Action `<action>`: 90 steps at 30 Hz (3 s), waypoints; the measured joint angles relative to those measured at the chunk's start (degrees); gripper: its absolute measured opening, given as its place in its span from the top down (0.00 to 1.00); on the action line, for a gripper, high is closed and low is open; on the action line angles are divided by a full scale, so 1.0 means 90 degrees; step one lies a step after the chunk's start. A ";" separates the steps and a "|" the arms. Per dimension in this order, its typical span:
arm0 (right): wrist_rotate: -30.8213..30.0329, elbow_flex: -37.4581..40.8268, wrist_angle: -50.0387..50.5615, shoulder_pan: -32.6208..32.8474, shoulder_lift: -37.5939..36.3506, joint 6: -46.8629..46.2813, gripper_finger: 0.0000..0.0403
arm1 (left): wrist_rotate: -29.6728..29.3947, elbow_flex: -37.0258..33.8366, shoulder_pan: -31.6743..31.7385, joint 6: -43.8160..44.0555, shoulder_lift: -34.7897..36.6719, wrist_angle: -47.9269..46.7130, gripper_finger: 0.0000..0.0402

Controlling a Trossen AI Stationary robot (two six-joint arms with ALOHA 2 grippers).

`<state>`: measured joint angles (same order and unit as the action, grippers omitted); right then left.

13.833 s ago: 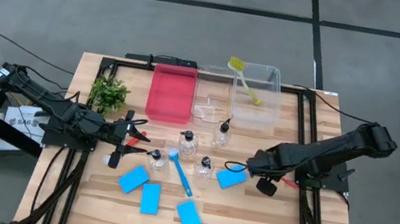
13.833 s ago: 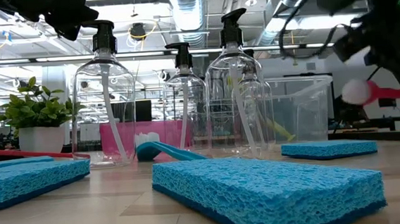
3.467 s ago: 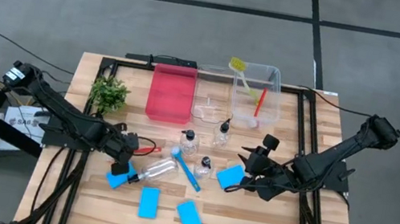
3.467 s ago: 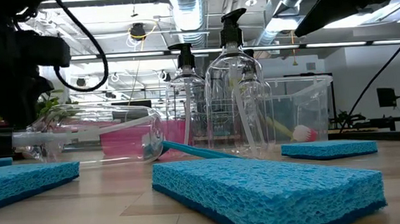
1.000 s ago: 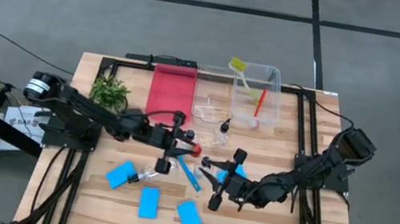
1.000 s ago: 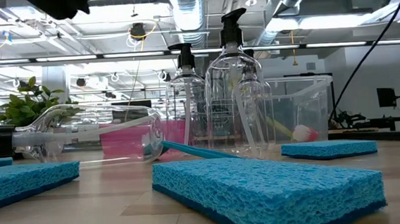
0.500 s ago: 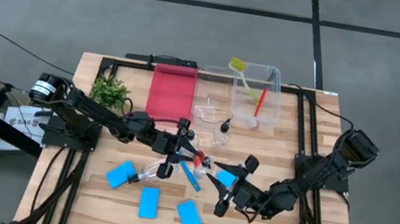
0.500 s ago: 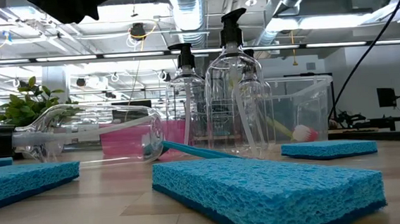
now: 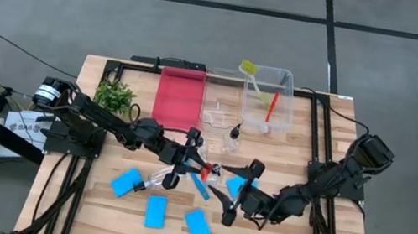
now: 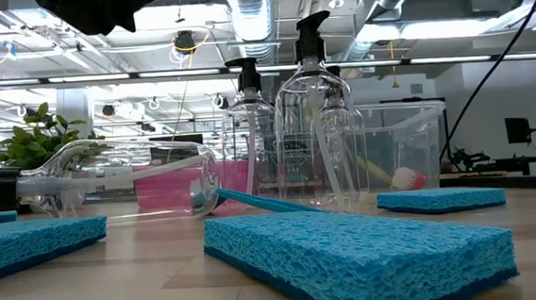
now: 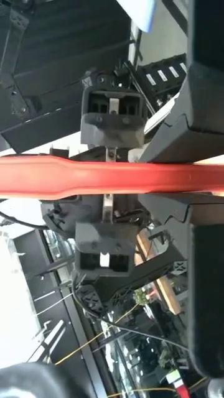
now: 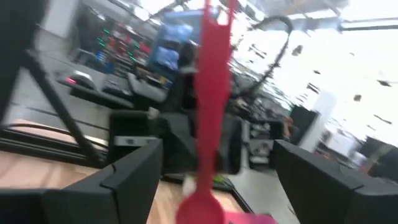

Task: Pick & Place Kitchen Sink Supplies
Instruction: Put the orange kitchen brush into the white bin

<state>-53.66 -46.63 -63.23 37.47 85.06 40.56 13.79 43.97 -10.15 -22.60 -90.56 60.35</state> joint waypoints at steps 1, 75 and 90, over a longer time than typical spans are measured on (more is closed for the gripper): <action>0.0047 0.0000 0.0010 -0.0002 0.0000 0.0000 0.26 | -0.0001 -0.0001 0.0000 0.0070 0.0004 -0.0007 0.84; 0.3633 -0.0002 0.0694 -0.1460 0.0000 -0.0685 0.99 | -0.0953 -0.0078 -0.0443 0.2220 0.0009 -0.0750 0.77; 0.3218 -0.0143 0.2292 -0.1129 -0.0735 -0.0669 1.00 | -0.0933 -0.0078 -0.0363 0.2212 0.0009 -0.0755 0.77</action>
<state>-24.69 -47.92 -42.60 27.31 78.44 34.54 5.39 43.27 -13.41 -2.70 -90.48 53.55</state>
